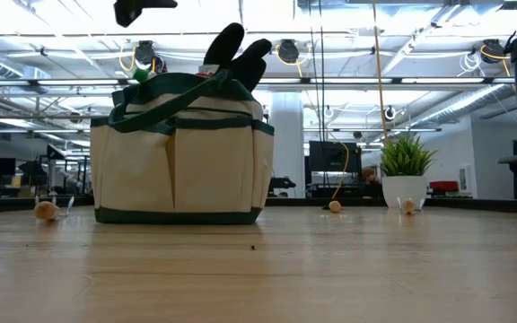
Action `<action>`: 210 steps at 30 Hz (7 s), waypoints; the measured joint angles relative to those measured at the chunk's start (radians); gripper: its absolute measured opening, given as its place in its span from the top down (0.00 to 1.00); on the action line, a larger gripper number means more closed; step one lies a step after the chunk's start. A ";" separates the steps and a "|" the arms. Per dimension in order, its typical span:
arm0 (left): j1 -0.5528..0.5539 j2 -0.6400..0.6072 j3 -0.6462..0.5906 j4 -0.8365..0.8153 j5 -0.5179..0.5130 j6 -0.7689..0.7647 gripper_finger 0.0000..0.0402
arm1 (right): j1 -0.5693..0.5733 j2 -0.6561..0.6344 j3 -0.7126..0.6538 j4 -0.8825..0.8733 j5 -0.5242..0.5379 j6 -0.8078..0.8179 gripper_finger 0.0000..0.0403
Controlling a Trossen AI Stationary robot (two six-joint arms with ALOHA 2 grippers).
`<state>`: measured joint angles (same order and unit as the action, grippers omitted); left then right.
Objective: Pick & Place Garden tools in Gardening bag
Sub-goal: Put the green shear scissors into the brown gardening bag
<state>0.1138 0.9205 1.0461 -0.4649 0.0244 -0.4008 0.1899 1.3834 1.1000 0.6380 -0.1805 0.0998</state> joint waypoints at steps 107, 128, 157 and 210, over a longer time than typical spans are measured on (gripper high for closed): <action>-0.116 -0.638 -0.501 -0.109 -0.079 0.054 0.44 | -0.253 0.757 0.343 0.217 0.288 0.045 0.89; -0.116 -0.844 -0.693 -0.071 -0.079 -0.027 0.44 | -0.253 0.754 0.342 0.135 0.281 0.044 0.86; -0.116 -0.844 -0.693 -0.054 -0.105 -0.027 0.44 | -0.269 0.608 0.342 -0.127 0.281 -0.152 0.65; -0.116 -0.844 -0.693 -0.041 -0.137 -0.076 0.44 | -0.378 0.678 0.449 -0.218 -0.114 0.040 0.41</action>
<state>-0.0025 0.0765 0.3527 -0.5064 -0.1123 -0.4767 -0.1881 2.0617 1.5488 0.4195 -0.2950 0.1402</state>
